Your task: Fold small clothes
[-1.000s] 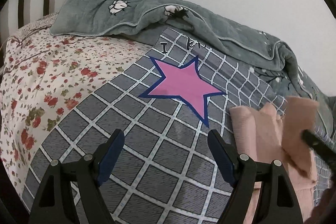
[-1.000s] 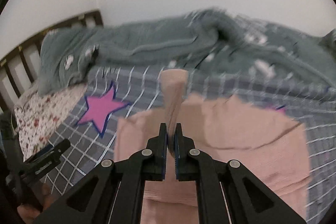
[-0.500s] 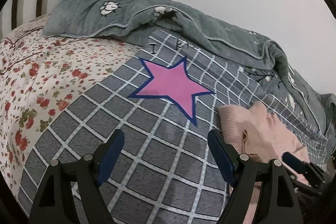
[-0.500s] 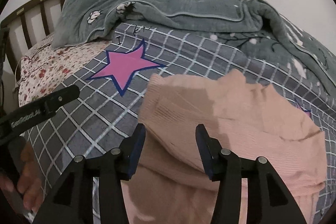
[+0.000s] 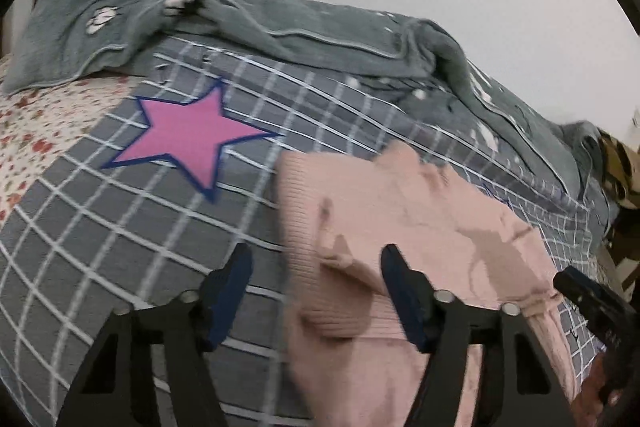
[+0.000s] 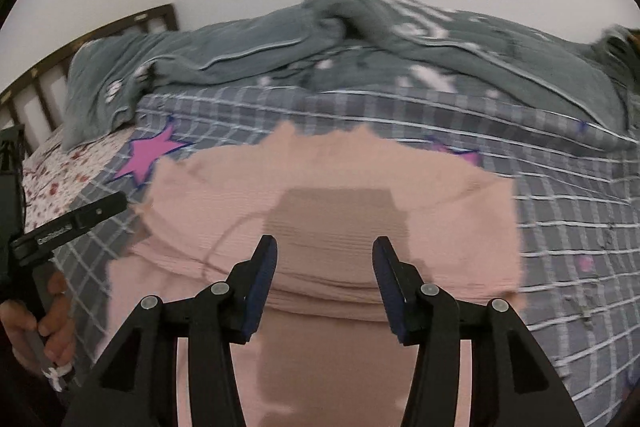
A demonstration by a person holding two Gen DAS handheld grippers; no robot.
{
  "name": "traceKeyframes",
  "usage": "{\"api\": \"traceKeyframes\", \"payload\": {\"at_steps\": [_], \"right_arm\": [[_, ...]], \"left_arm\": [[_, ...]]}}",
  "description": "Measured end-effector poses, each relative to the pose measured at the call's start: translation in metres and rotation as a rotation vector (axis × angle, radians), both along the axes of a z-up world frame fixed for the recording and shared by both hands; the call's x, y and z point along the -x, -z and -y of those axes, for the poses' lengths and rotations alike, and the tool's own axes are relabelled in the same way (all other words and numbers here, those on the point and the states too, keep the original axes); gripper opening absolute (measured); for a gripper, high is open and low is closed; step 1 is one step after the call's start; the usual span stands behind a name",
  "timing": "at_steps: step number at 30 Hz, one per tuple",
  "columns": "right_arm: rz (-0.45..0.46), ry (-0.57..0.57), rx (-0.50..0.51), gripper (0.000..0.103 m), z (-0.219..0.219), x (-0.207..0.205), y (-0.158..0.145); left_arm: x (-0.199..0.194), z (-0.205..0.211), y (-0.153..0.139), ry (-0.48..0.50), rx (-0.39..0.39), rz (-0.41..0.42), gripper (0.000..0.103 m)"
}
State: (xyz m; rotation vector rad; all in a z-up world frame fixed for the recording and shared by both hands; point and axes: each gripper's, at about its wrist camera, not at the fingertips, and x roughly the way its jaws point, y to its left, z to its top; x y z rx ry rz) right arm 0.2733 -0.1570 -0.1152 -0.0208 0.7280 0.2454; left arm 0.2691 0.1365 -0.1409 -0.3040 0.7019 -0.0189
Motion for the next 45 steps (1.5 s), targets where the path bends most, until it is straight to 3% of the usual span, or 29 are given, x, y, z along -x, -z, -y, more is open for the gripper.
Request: {"api": "traceKeyframes", "payload": {"at_steps": [4,8,12,14,18,21,25,29,32,34,36,40,45], "right_arm": [[0.008,0.045,0.021,0.049,0.040,-0.005,0.008],[-0.015,0.075,-0.049,0.049,0.070,-0.009,0.023],[-0.089,0.099,-0.147,0.049,0.091,-0.014,0.043],[-0.094,0.102,-0.143,0.049,0.098,-0.013,0.043],[-0.086,0.164,-0.101,0.050,0.113,-0.010,0.046],[-0.100,0.204,-0.132,0.050,0.131,-0.010,0.051],[-0.126,0.201,-0.167,0.050,0.138,-0.014,0.056],[-0.126,0.186,-0.108,0.050,0.126,-0.016,0.057],[-0.127,0.174,-0.059,0.050,0.118,-0.017,0.059],[-0.125,0.171,-0.043,0.051,0.116,-0.016,0.060],[-0.124,0.170,-0.040,0.052,0.116,-0.015,0.060],[-0.129,0.170,-0.052,0.052,0.118,-0.016,0.060],[-0.128,0.168,-0.053,0.054,0.118,-0.015,0.061]], "left_arm": [[-0.005,0.024,0.005,0.005,-0.052,-0.012,0.048],[-0.006,0.039,0.014,0.004,-0.119,-0.030,0.037],[-0.006,0.041,0.017,-0.012,-0.143,-0.024,0.008],[-0.003,0.038,0.015,-0.034,-0.107,-0.007,0.007],[0.008,0.036,0.004,-0.061,-0.107,0.052,0.007],[0.010,0.036,0.006,-0.060,-0.085,0.028,0.007],[0.005,0.039,0.016,-0.058,-0.108,-0.037,0.010],[0.006,0.030,0.017,-0.066,-0.066,-0.036,0.019],[0.007,0.023,0.017,-0.081,-0.027,-0.035,0.032],[0.006,0.021,0.019,-0.095,-0.034,-0.041,0.045],[0.004,0.019,0.022,-0.100,-0.034,-0.056,0.052],[0.001,0.019,0.028,-0.094,-0.021,-0.082,0.056],[0.001,0.025,0.029,-0.101,-0.060,-0.078,0.062]]}}
